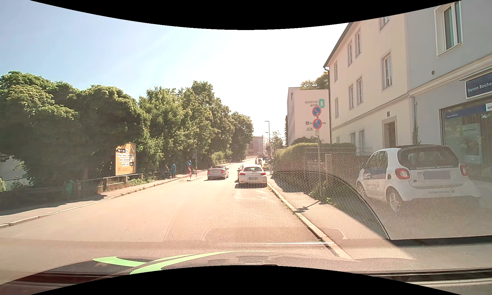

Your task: Follow the waypoints while adhering to traffic rules and regulations

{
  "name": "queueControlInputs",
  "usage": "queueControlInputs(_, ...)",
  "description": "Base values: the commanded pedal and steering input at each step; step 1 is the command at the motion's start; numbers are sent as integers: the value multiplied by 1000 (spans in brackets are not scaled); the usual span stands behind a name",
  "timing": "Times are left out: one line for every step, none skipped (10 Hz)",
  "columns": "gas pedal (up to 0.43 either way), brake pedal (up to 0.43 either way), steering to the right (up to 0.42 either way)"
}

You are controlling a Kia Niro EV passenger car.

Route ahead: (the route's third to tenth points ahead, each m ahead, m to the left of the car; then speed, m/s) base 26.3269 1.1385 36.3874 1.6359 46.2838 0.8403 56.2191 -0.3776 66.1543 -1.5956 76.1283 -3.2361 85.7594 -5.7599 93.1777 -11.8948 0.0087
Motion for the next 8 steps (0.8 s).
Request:
queueControlInputs(0,287,-15)
queueControlInputs(0,287,-15)
queueControlInputs(0,287,-15)
queueControlInputs(0,287,-15)
queueControlInputs(0,287,-15)
queueControlInputs(0,287,-15)
queueControlInputs(0,287,-15)
queueControlInputs(0,293,-15)
